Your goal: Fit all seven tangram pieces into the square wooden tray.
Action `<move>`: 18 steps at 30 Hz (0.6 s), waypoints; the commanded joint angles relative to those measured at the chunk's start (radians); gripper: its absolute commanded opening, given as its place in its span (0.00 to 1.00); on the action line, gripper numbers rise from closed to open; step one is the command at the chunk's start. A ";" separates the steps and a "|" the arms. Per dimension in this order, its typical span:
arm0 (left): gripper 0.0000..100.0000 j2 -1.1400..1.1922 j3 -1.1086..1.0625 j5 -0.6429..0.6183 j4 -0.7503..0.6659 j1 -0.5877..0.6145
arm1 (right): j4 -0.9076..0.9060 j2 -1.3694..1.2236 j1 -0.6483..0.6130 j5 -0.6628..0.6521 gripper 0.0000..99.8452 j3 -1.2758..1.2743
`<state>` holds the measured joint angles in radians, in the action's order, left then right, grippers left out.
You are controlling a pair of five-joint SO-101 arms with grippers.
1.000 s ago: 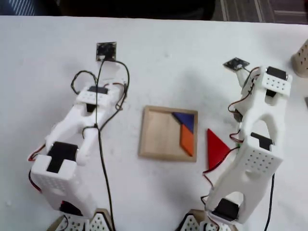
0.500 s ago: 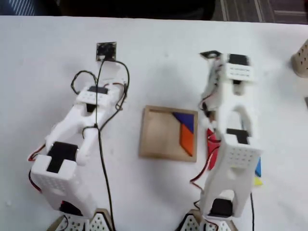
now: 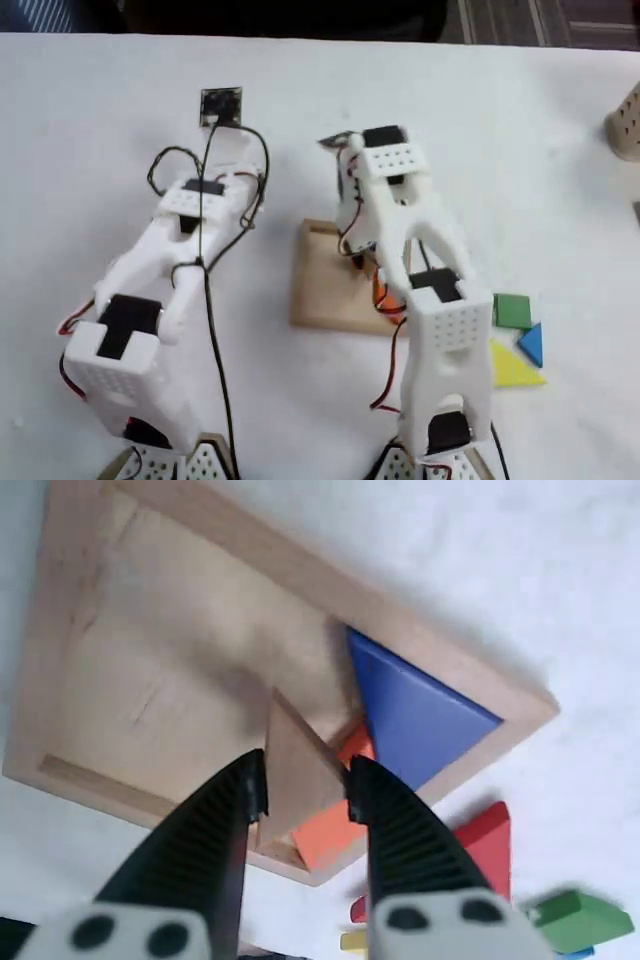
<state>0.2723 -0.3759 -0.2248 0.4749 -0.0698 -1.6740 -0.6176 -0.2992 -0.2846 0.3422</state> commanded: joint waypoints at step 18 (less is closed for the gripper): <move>0.02 -0.013 0.057 0.014 0.006 -0.004 | 0.047 0.410 0.074 -0.038 0.09 -0.222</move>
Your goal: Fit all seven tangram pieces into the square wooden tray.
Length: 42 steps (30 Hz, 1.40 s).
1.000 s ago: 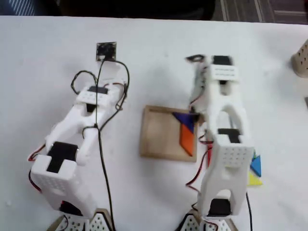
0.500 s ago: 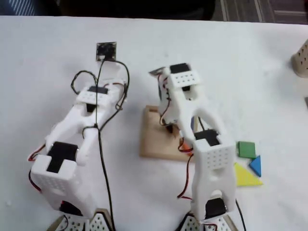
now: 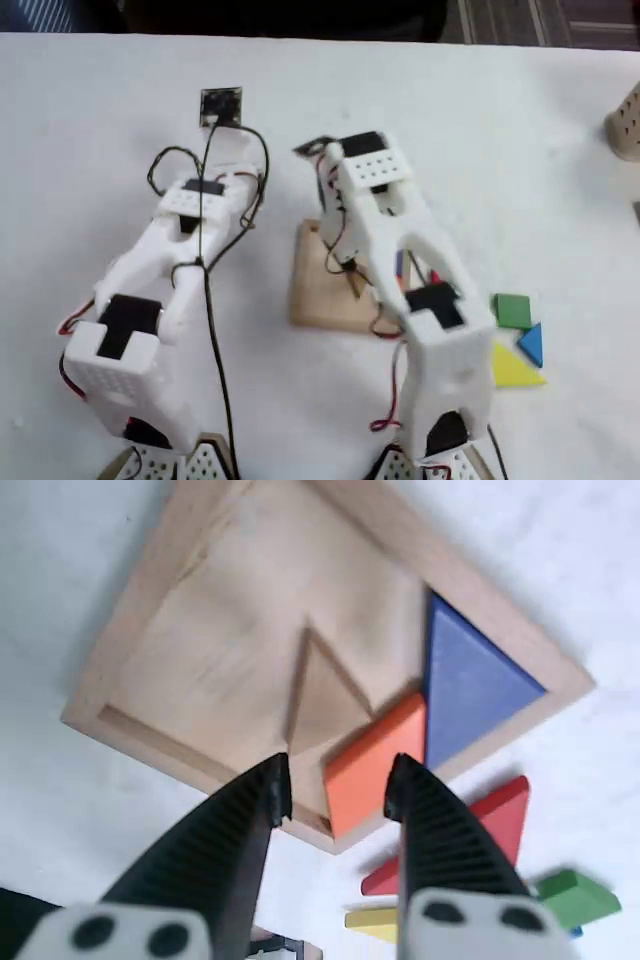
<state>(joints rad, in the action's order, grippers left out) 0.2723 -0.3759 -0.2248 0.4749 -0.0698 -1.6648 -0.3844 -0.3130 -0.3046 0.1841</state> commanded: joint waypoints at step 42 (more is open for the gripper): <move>0.02 -0.306 -0.344 -0.161 -0.066 -0.645 | 0.498 0.303 0.412 0.100 0.02 -0.529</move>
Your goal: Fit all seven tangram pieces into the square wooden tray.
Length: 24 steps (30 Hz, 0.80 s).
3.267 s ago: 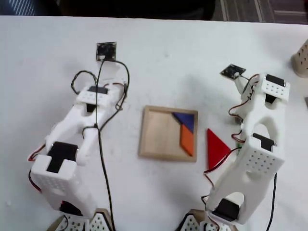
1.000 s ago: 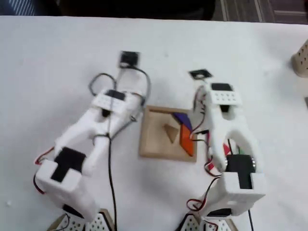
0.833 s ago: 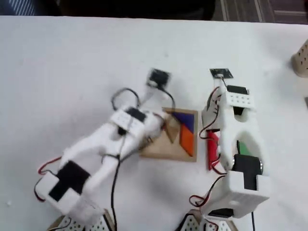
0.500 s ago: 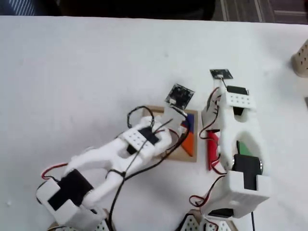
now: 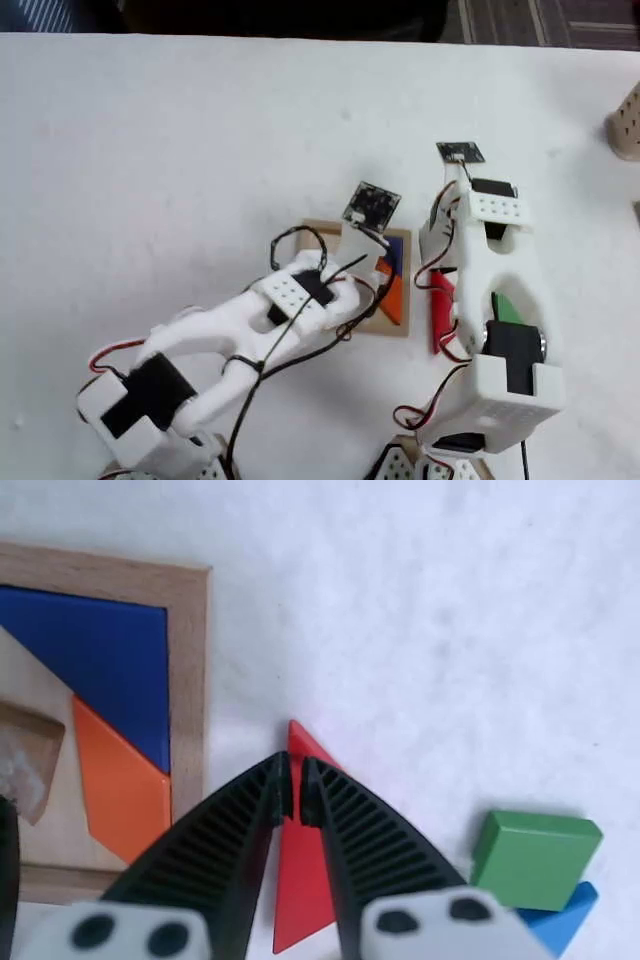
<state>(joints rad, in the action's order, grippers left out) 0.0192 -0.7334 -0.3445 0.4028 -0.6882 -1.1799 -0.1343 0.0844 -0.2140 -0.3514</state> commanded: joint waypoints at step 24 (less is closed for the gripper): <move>0.02 0.031 0.167 -0.060 0.265 0.038 | 0.025 0.053 0.015 0.009 0.02 -0.006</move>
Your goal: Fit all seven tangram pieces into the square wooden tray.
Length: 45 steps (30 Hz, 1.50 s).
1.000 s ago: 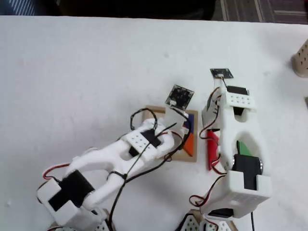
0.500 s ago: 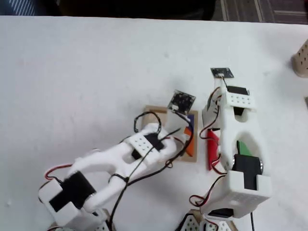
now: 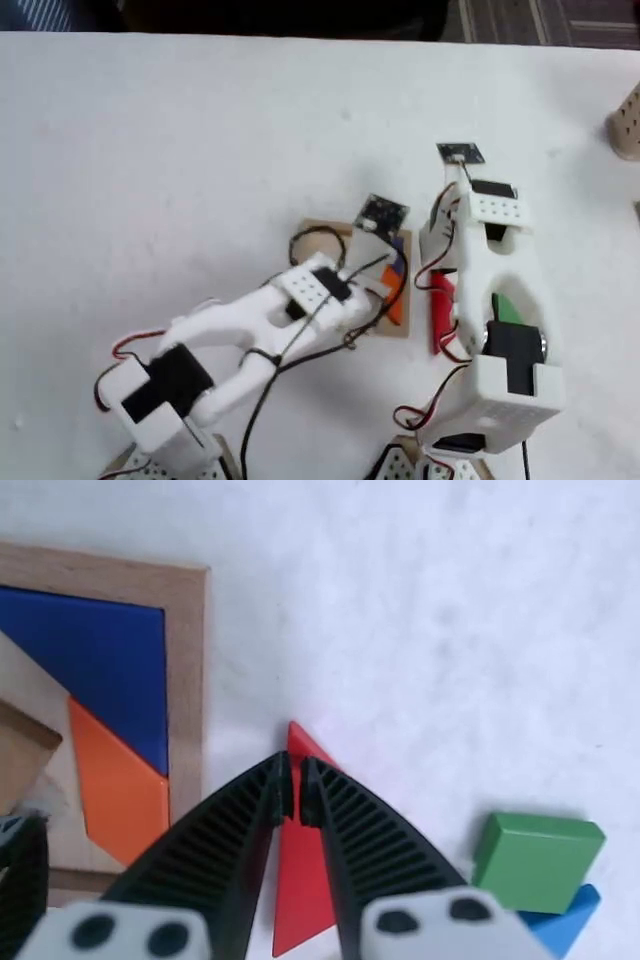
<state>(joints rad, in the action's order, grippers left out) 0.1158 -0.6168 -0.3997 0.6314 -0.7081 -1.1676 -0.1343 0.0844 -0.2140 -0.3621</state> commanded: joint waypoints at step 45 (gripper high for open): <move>0.02 0.039 0.132 -0.012 0.015 0.088 | 0.013 0.053 0.015 0.009 0.02 0.002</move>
<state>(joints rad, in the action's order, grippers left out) 0.1573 -0.5370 -0.4012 0.6437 -0.6575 -1.1676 -0.1343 0.0859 -0.2140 -0.3636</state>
